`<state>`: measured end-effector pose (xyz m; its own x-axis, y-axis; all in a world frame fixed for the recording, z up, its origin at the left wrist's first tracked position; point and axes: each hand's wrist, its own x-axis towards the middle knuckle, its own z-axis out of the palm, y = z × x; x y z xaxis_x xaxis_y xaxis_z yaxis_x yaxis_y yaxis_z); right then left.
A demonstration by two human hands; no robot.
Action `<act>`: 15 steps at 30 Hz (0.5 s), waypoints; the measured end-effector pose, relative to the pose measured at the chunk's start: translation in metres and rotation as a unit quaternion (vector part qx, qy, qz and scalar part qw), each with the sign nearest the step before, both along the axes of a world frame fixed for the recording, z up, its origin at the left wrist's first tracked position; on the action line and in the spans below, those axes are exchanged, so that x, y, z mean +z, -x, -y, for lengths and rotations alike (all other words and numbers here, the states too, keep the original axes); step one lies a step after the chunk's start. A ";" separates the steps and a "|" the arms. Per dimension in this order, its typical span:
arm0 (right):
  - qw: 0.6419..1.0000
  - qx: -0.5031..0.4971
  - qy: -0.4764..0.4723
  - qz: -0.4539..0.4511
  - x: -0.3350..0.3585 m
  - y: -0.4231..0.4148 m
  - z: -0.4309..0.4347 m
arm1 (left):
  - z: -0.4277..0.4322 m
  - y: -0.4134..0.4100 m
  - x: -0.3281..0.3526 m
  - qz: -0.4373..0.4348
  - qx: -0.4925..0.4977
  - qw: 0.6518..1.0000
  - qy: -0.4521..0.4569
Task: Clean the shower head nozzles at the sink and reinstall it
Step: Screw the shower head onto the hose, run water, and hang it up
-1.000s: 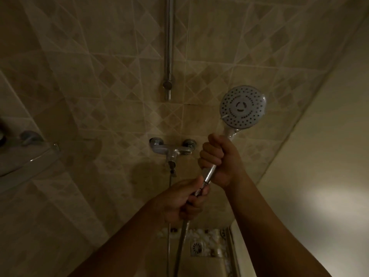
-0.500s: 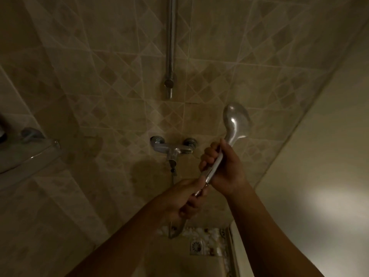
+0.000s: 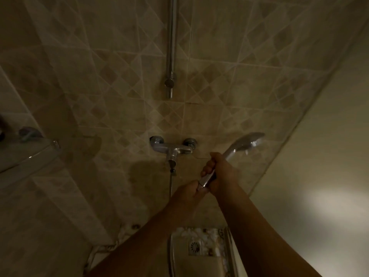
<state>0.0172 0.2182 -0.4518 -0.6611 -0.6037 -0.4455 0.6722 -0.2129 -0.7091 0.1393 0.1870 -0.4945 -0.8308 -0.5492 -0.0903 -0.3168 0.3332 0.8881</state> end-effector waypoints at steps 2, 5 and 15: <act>0.999 -0.022 -0.048 0.012 -0.004 -0.001 0.002 | -0.006 0.002 -0.008 0.034 0.018 0.997 0.072; 0.998 0.033 -0.037 0.025 0.001 0.003 -0.005 | 0.002 0.000 -0.003 -0.003 -0.003 1.000 -0.017; 0.832 0.338 0.440 0.003 0.062 -0.003 -0.024 | 0.014 -0.018 0.040 -0.110 -0.357 0.746 -0.552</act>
<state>0.0206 0.2423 -0.3900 -0.0378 -0.9310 0.3630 0.8524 -0.2196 -0.4745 0.1577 0.1726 -0.4548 -0.9369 0.3490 0.0218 -0.2151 -0.6243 0.7510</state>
